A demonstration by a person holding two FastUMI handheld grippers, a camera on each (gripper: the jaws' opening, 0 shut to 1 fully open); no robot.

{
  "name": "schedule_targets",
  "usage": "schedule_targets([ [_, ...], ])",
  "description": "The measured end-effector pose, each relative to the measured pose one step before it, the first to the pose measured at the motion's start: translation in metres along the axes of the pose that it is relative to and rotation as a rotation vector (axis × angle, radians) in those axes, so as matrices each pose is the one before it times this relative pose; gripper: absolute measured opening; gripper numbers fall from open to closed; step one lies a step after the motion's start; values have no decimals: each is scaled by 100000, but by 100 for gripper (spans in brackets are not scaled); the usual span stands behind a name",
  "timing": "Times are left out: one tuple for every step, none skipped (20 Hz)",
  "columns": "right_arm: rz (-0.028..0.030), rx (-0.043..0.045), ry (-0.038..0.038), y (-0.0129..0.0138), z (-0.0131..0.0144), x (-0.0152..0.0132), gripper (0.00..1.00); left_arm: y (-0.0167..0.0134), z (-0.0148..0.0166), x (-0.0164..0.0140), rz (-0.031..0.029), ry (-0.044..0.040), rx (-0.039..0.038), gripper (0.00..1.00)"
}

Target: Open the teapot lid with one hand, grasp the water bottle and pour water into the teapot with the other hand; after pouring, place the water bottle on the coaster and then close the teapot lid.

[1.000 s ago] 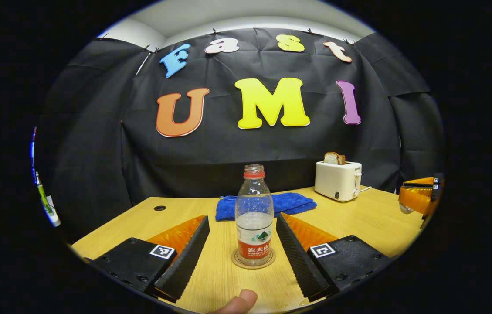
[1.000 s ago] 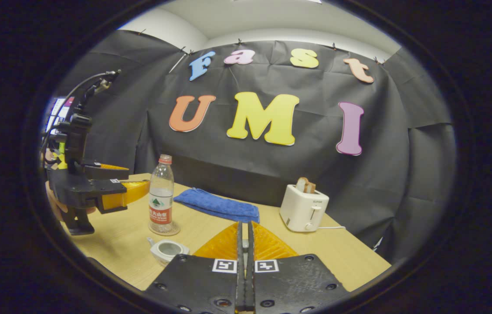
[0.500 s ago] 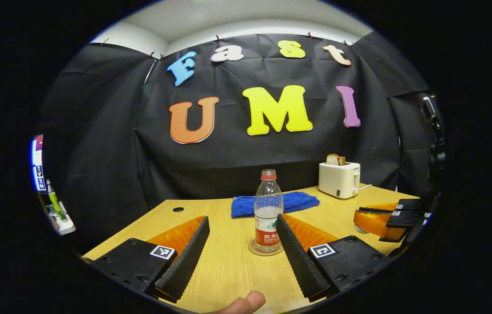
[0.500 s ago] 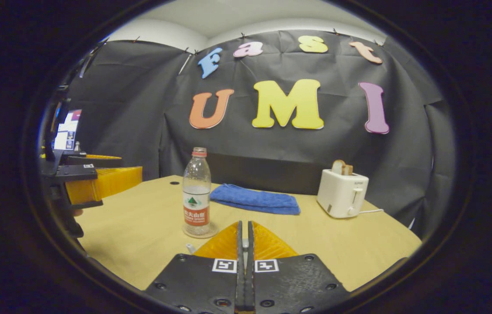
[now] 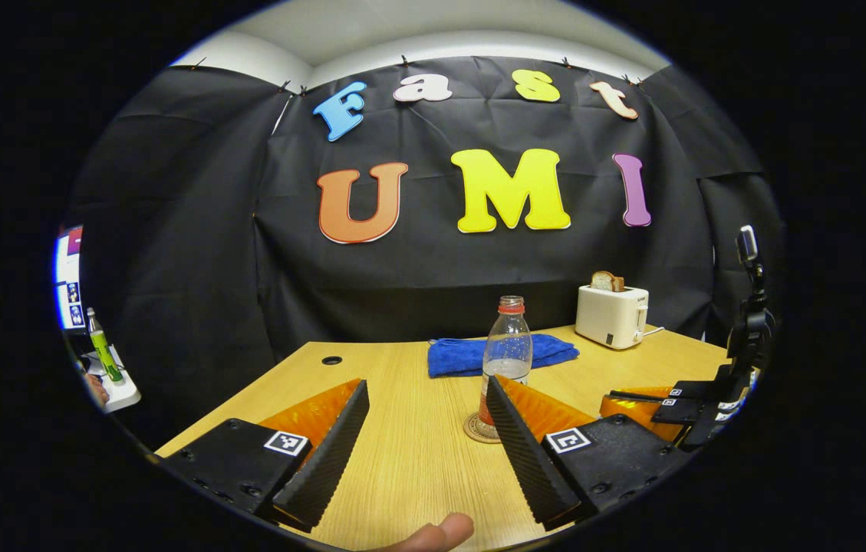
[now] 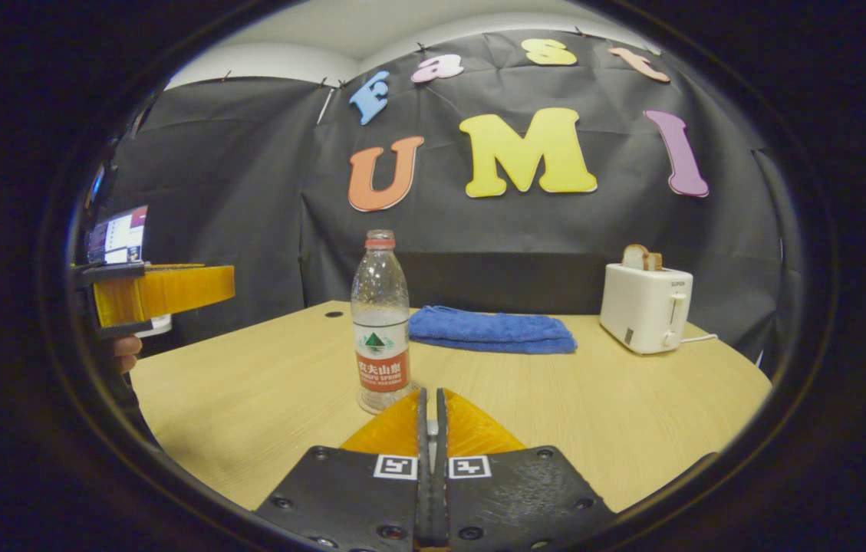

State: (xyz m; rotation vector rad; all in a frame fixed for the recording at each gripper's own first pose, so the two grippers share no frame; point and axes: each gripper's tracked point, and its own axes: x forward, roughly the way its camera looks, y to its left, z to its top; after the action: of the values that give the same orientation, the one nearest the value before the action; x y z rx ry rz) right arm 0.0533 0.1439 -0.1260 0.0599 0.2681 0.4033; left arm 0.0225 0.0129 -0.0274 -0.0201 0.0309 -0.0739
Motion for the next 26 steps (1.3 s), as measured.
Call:
schedule_targets([
  [65,286,308,49,-48,214,0,2,-190,-9,-277,550,-398,96],
  [287,-49,449,51,-227,209,0,-45,-108,67,-232,516,-80,96],
  [-55,-454,80,96,-38,125,1,-55,-42,-43,-294,454,238,96],
  [-722,-241,-61,-128,-48,92,2,-42,-67,-9,-36,357,498,96],
  [-283,179,143,-131,-63,59,2,74,-6,-10,191,133,446,96],
  [-206,374,205,-9,-164,122,2,43,-5,-8,-3,8,34,96],
  [-439,184,269,-227,-150,26,2,-99,42,-59,-297,-19,-143,96],
  [-271,-155,42,-91,9,89,2,-105,5,-10,-313,5,12,96],
  [318,56,203,74,-33,50,1,-92,-116,18,-252,231,134,96],
  [370,-58,121,71,-32,65,2,-57,-43,27,-207,238,71,96],
  [-249,-204,-996,-42,167,54,4,-97,1,-69,-305,63,-86,96],
  [-667,-231,-787,-251,196,-260,5,-89,81,1,-257,66,-131,97],
  [75,-32,-1004,40,342,-35,7,-61,-103,-58,-197,80,8,97],
  [3,-16,-1231,16,268,-152,8,-4,36,-32,-104,-60,42,97],
  [-1091,-443,-767,-301,293,-83,13,10,73,-27,-54,34,-116,97],
  [-155,-248,-510,-44,149,-82,13,-51,-71,22,-45,241,-140,96],
  [-150,-100,194,-39,62,-162,17,-7,-5,-26,30,188,-83,96],
  [-602,4,199,-179,85,-258,17,-13,77,-87,-7,-43,21,97],
  [-110,-39,-492,9,384,-395,21,-18,97,-100,-83,-93,0,97],
  [-1153,-330,-768,-241,296,-407,24,-97,122,-105,-246,-218,115,97],
  [-1101,-201,-564,-300,418,-439,26,-47,92,-71,-39,-304,333,97],
  [-657,-59,-522,-125,339,-481,30,-34,88,-76,202,-43,550,97],
  [-559,-38,-978,-252,485,-646,42,-46,98,-145,225,-102,684,97],
  [-656,-368,-1533,-299,770,-709,55,-99,44,-107,333,31,776,97],
  [-1108,-431,-2194,-451,842,-676,67,-48,94,-145,337,17,795,96],
  [-1275,-187,-2438,-583,834,-686,74,-227,129,-190,-54,-148,742,96],
])
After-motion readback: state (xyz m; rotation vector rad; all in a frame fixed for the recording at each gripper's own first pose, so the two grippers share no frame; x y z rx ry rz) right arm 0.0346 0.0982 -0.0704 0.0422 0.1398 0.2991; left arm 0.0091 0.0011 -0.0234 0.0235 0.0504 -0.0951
